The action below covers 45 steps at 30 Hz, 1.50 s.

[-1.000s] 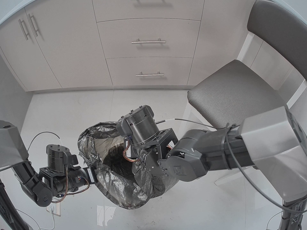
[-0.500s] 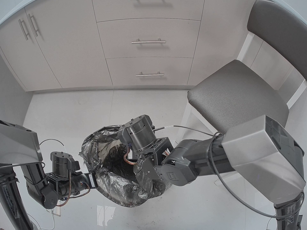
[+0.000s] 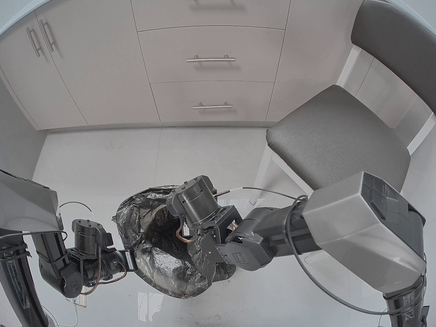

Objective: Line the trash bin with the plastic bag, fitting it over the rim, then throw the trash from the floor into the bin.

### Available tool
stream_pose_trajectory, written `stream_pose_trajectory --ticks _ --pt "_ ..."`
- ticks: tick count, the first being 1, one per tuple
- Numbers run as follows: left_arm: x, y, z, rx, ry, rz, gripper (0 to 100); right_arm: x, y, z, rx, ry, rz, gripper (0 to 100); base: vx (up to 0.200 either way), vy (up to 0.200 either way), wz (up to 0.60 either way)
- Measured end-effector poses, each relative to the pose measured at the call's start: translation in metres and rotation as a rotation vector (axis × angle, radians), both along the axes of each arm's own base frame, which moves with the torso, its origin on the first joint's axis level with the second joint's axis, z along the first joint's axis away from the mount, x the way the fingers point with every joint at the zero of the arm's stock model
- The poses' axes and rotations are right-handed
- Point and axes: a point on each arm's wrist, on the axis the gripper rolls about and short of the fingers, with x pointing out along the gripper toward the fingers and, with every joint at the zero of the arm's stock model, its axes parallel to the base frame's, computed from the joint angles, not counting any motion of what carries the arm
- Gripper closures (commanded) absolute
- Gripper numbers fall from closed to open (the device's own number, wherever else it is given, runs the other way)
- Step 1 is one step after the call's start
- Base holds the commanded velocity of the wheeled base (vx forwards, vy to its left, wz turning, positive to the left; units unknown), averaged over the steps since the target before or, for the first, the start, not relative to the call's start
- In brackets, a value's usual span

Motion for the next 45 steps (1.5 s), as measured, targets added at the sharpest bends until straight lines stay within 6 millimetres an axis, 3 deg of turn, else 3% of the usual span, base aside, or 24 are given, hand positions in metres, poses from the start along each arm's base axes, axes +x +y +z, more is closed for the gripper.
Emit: stream_pose_trajectory --ticks 17,29,30,45 --pt "0.015 -0.003 -0.017 0.009 0.019 0.002 100 0.010 0.004 -0.020 -0.020 -0.029 0.009 100 0.000 0.000 0.00" --pt "0.020 -0.003 -0.023 0.013 0.027 0.007 100 0.011 0.003 -0.023 -0.033 -0.035 -0.007 100 0.000 0.000 0.00" --pt "0.020 -0.003 -0.023 0.013 0.027 0.007 0 0.011 0.003 -0.023 -0.034 -0.035 -0.008 100 0.000 0.000 0.00" --pt "0.025 -0.004 -0.024 0.009 0.017 0.011 0 0.011 0.003 -0.023 -0.033 -0.035 -0.008 100 0.000 0.000 0.00"
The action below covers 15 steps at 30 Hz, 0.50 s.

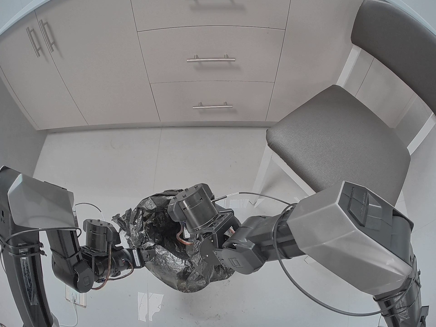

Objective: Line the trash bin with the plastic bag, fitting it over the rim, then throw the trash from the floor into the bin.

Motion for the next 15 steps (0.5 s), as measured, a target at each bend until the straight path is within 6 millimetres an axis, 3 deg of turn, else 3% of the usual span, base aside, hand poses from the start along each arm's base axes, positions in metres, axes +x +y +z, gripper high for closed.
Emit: stream_pose_trajectory --ticks 8,12,15 --pt "0.014 0.002 0.006 0.060 -0.076 0.102 0 0.000 -0.001 0.001 -0.004 -0.007 -0.013 100 0.000 0.000 0.00" --pt "0.022 0.004 0.018 0.149 -0.201 0.209 0 -0.002 -0.003 0.002 -0.011 -0.009 -0.019 100 0.000 0.000 0.00" --pt "0.023 0.004 0.030 0.200 -0.289 0.196 0 -0.004 -0.003 0.003 -0.014 -0.009 -0.019 100 0.000 0.000 0.00"
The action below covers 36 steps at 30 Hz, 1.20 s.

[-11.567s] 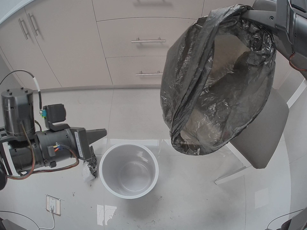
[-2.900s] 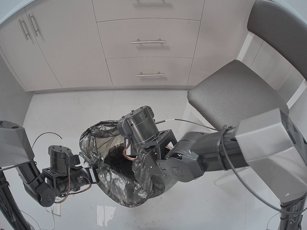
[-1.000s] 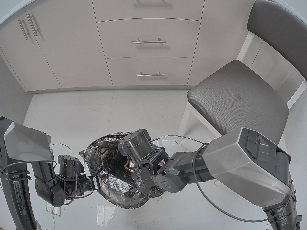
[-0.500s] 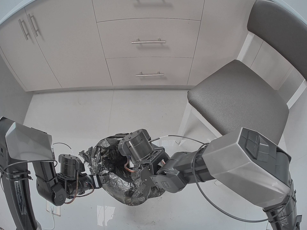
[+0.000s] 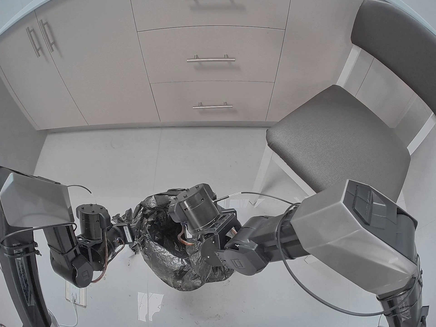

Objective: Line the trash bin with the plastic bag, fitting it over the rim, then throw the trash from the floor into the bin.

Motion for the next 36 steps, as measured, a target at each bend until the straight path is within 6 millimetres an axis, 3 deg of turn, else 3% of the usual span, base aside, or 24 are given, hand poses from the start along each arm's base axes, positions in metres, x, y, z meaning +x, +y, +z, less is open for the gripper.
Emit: stream_pose_trajectory --ticks 4,9,18,23,28,36 --pt "-0.002 -0.007 0.017 0.027 -0.115 -0.051 0 -0.004 0.000 0.002 0.001 -0.003 0.006 100 0.000 0.000 0.00" --pt "-0.010 -0.022 0.025 0.026 -0.148 -0.147 0 -0.008 0.001 0.005 0.001 -0.005 0.015 100 0.000 0.000 0.00" --pt "-0.013 -0.021 0.028 0.105 -0.167 -0.505 0 -0.014 0.002 0.008 -0.034 -0.012 0.039 100 0.000 0.000 0.00" --pt "0.001 -0.012 0.033 0.148 -0.243 -0.637 0 -0.020 0.004 0.012 -0.048 -0.021 0.061 100 0.000 0.000 0.00" --pt "0.027 -0.004 0.042 0.153 -0.326 -0.653 0 -0.026 0.006 0.017 -0.051 -0.028 0.074 100 0.000 0.000 0.00" --pt "0.053 -0.011 0.056 0.155 -0.357 -0.692 0 -0.035 0.008 0.025 -0.048 -0.041 0.089 100 0.000 0.000 0.00"
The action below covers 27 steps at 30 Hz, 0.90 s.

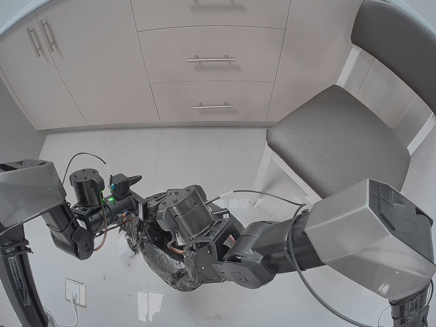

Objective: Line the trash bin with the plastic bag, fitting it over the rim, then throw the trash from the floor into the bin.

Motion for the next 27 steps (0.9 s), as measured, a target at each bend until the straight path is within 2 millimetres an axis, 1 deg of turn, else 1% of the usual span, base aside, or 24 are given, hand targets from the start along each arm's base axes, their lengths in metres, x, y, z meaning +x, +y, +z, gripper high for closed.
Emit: stream_pose_trajectory --ticks 6,10,14,20,22,27 --pt "-0.002 -0.010 0.007 -0.018 -0.014 -0.117 0 -0.003 0.000 0.003 0.002 -0.002 0.006 100 0.000 0.000 0.00" --pt "-0.006 -0.015 0.004 -0.018 0.002 -0.148 0 -0.003 0.001 0.004 0.005 -0.004 0.006 100 0.000 0.000 0.00" --pt "-0.012 -0.016 0.001 -0.008 0.017 -0.157 0 -0.002 0.001 0.004 0.006 -0.005 0.005 100 0.000 0.000 0.00" --pt "-0.020 -0.016 -0.009 0.076 0.002 -0.204 0 0.000 0.000 0.005 0.010 -0.007 0.002 100 0.000 0.000 0.00" --pt "-0.019 -0.017 -0.013 0.086 0.005 -0.212 0 -0.001 0.000 0.006 0.011 -0.008 0.003 100 0.000 0.000 0.00" --pt "-0.007 -0.022 -0.014 0.087 -0.020 -0.219 0 -0.004 0.002 0.007 0.013 -0.009 0.010 100 0.000 0.000 0.00"
